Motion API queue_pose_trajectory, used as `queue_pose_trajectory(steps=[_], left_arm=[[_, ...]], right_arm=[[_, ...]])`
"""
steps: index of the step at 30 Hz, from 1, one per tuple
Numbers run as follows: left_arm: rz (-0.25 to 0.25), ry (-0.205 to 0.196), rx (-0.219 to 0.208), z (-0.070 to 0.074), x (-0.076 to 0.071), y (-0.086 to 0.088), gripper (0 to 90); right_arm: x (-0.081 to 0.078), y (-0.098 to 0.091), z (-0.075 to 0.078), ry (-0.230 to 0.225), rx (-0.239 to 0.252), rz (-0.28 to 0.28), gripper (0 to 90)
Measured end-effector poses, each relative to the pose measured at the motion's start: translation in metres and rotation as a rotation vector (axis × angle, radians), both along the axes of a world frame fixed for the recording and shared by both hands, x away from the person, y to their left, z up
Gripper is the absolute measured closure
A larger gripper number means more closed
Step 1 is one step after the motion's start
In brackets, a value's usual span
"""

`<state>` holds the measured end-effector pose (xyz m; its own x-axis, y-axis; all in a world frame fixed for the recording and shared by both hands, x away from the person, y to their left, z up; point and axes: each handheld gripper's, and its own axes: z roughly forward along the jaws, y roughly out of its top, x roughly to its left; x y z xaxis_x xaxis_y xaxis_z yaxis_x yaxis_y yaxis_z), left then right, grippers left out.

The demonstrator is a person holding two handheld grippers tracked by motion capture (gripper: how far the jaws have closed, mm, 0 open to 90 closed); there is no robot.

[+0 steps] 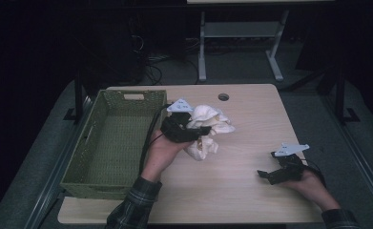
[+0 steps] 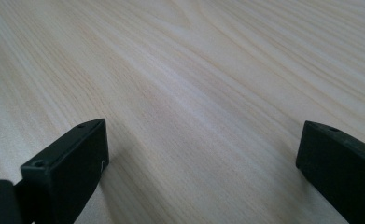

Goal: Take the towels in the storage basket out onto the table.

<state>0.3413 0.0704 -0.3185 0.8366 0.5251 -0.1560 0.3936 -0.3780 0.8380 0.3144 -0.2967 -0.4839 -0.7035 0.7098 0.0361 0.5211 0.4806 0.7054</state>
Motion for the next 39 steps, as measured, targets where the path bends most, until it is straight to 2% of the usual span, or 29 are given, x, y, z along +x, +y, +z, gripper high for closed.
queue_pose_trajectory(steps=[7,12,19,25,28,32,33,34,37,38,39], left_arm=[[-0.008,0.015,0.019,-0.018,0.001,-0.025,70.1],[-0.022,0.016,0.054,-0.032,0.0,-0.043,70.1],[-0.046,0.052,0.095,-0.062,0.001,-0.065,70.1],[-0.035,0.068,0.125,-0.086,0.006,-0.075,70.1],[-0.034,0.066,0.153,-0.097,0.008,-0.077,70.0],[-0.034,0.09,0.176,-0.114,0.011,-0.081,69.9],[-0.028,0.1,0.167,-0.118,0.011,-0.083,69.9],[-0.042,0.103,0.186,-0.121,0.012,-0.083,69.9],[-0.047,0.108,0.204,-0.132,0.012,-0.087,69.8],[-0.043,0.117,0.192,-0.135,0.012,-0.089,69.7],[-0.052,0.116,0.212,-0.138,0.013,-0.09,69.7]], right_arm=[[0.0,0.0,0.0,0.001,0.001,-0.001,1.8],[0.0,0.0,0.0,0.001,0.0,-0.001,1.8],[0.0,0.0,0.0,0.001,0.0,-0.001,1.8],[0.0,0.0,0.0,0.0,0.0,0.0,1.8],[0.0,0.0,0.0,0.001,0.001,-0.001,1.8],[0.0,0.0,0.0,-0.001,-0.002,0.002,1.8],[0.0,0.0,0.0,0.001,-0.001,0.0,1.8],[0.0,0.0,0.0,0.001,0.0,0.0,1.8],[0.0,0.0,0.0,0.002,0.001,-0.001,1.8],[0.0,0.0,0.0,0.002,0.0,-0.001,1.8],[0.0,0.0,0.0,0.002,0.0,0.0,1.8]])
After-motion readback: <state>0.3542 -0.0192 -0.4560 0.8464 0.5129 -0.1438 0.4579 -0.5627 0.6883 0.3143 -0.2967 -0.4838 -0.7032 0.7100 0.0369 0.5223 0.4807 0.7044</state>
